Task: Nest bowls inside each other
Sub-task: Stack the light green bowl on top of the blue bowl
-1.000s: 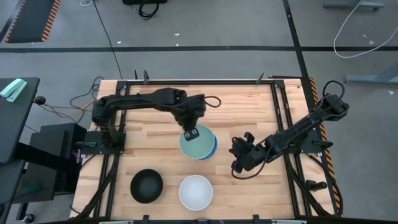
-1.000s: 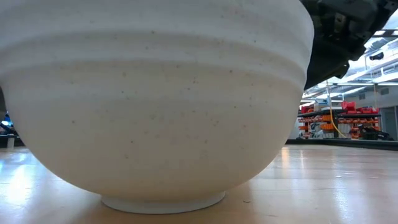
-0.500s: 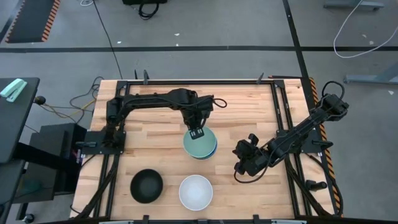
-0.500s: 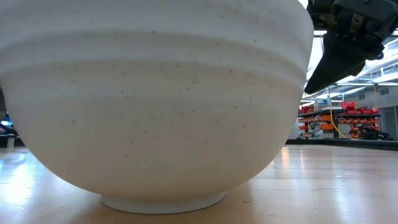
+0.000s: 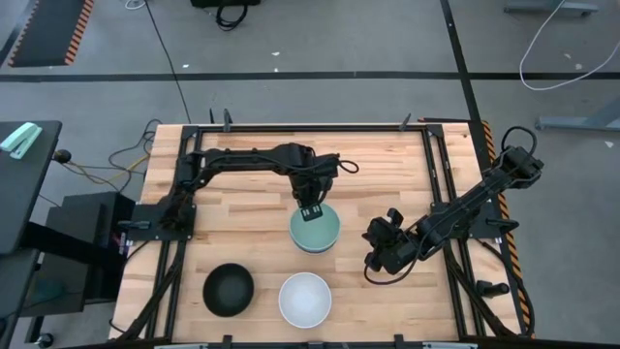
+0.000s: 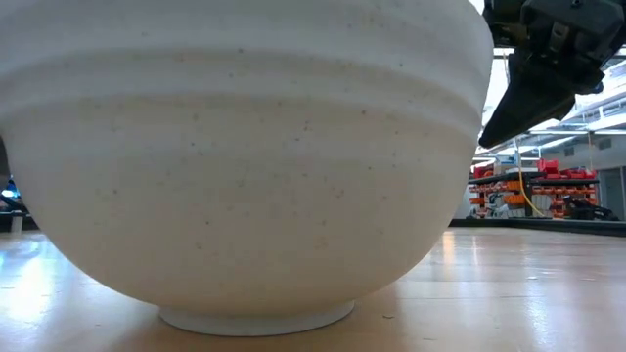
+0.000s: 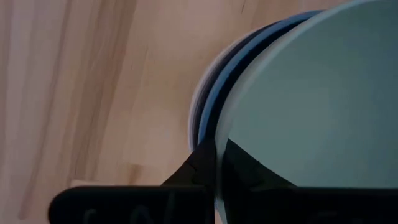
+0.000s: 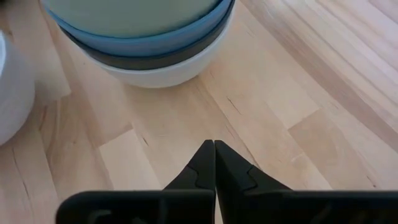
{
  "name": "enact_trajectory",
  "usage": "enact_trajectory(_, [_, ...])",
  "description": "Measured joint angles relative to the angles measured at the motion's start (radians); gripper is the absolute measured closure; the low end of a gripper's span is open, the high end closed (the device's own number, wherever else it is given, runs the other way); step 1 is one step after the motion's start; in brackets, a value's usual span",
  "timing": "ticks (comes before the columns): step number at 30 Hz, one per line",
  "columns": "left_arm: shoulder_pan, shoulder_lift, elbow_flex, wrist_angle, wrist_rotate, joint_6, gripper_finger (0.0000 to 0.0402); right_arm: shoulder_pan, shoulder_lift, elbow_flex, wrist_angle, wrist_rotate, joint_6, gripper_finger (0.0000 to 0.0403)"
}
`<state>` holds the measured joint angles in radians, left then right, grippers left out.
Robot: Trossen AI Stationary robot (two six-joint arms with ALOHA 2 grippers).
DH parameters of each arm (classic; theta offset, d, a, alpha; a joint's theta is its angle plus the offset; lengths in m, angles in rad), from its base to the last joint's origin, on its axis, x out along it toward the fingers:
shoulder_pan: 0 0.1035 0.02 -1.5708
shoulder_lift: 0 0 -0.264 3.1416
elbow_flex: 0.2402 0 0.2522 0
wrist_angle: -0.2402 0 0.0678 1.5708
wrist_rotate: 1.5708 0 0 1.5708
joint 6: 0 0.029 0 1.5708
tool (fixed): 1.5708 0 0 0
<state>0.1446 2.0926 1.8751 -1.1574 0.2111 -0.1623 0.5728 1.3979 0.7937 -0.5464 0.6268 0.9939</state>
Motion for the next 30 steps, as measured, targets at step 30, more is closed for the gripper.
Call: enact_trajectory(30, [-0.004,0.005,0.0,-0.003,0.004,-0.01,0.0312,-0.001,0.0,0.0,-0.001,0.006,0.002,0.0384])
